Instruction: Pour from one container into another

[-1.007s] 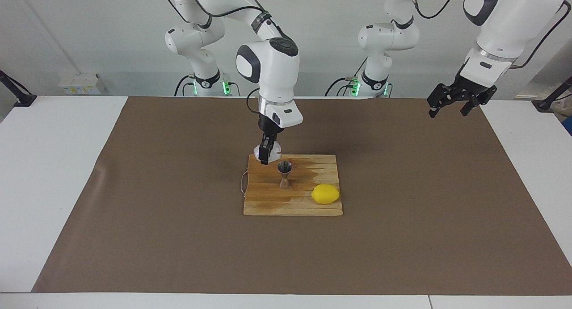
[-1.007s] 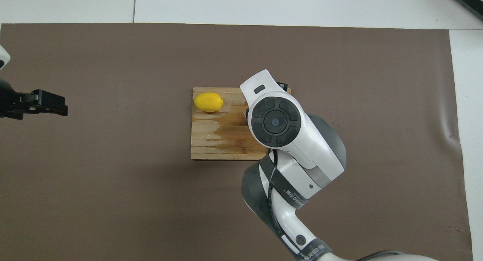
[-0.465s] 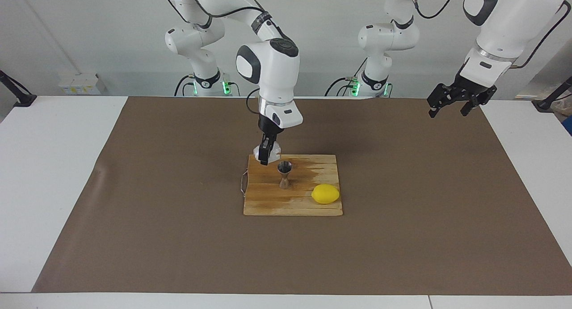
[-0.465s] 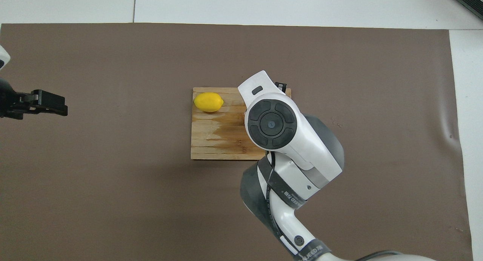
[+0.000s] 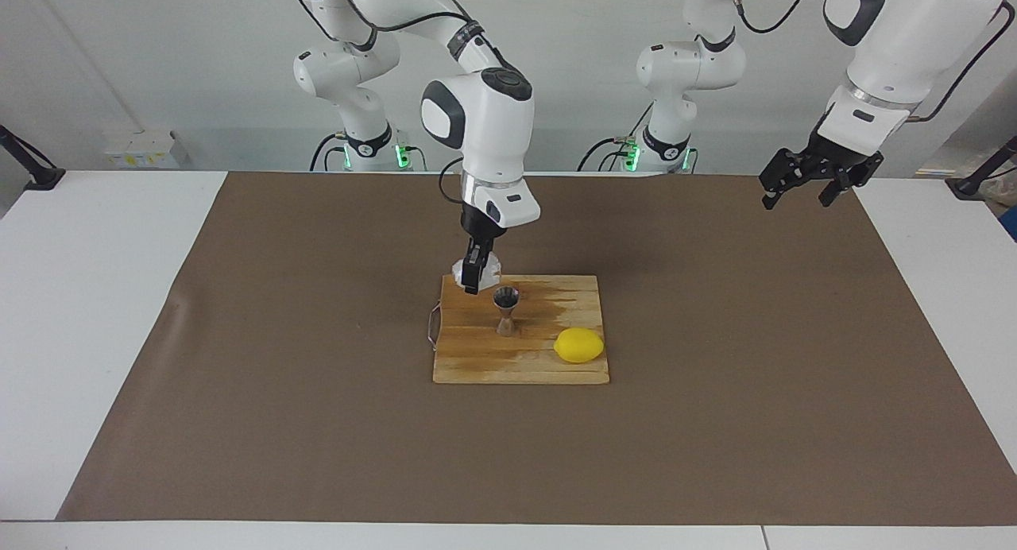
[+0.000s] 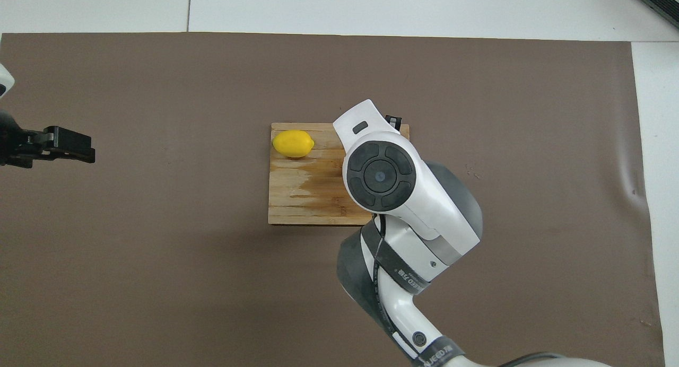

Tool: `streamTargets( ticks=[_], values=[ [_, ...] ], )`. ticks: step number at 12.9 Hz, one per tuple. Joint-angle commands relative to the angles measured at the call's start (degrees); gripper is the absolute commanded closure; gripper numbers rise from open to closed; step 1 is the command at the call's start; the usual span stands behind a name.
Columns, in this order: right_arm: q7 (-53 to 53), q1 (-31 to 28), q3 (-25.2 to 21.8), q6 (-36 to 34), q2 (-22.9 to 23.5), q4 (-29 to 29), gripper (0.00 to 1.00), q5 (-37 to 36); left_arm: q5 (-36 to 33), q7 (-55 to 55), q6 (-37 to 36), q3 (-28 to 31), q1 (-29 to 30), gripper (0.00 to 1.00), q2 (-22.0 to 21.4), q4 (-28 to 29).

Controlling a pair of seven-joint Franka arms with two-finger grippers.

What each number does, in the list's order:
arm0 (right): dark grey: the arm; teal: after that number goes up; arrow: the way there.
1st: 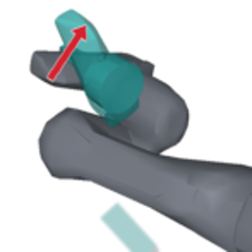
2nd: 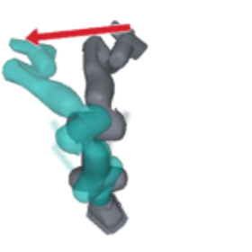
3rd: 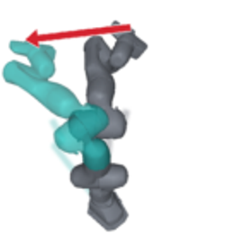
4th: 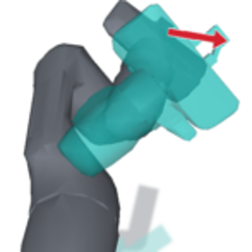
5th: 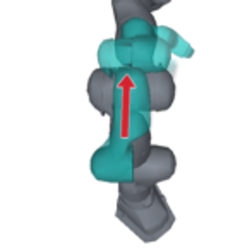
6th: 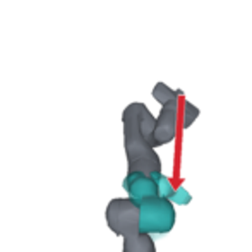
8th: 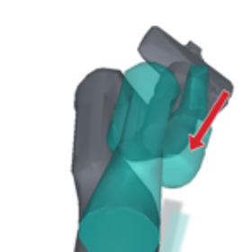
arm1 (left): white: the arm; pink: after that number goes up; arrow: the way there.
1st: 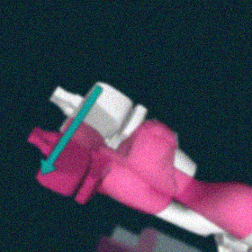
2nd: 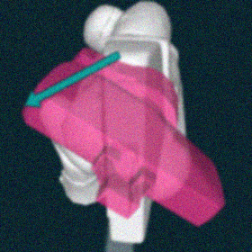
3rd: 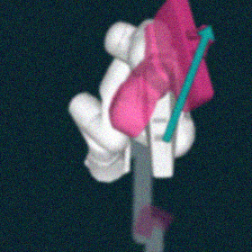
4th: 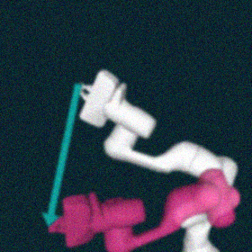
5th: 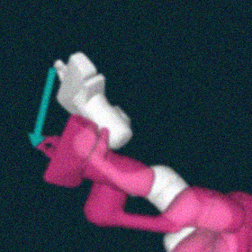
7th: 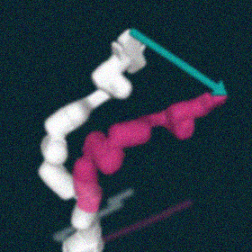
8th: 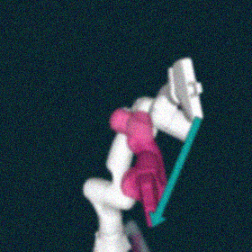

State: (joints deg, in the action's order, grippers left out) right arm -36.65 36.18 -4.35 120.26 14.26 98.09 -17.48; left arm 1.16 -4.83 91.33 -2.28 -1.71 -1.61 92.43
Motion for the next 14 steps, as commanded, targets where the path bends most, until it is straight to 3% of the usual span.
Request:
streamTargets(
  ticks=[1,8,14],
  values=[
    [0.79,-0.23,0.65,1.11,0.6,-0.62,0.94,-1.5,-0.98,0.26,-0.81,-0.71,0.92,0.0,-0.41,0.2],
    [0.17,-0.93,0.92,2.61,-0.1,-0.44,0.94,1.13,-0.98,0.26,-0.81,-0.71,0.92,0.0,-0.33,0.2],
    [-9.48,-3.56,0.92,2.61,-0.8,-0.36,0.94,17.2,-0.98,0.26,-0.81,-0.71,0.92,0.0,-0.41,0.2]
  ],
)
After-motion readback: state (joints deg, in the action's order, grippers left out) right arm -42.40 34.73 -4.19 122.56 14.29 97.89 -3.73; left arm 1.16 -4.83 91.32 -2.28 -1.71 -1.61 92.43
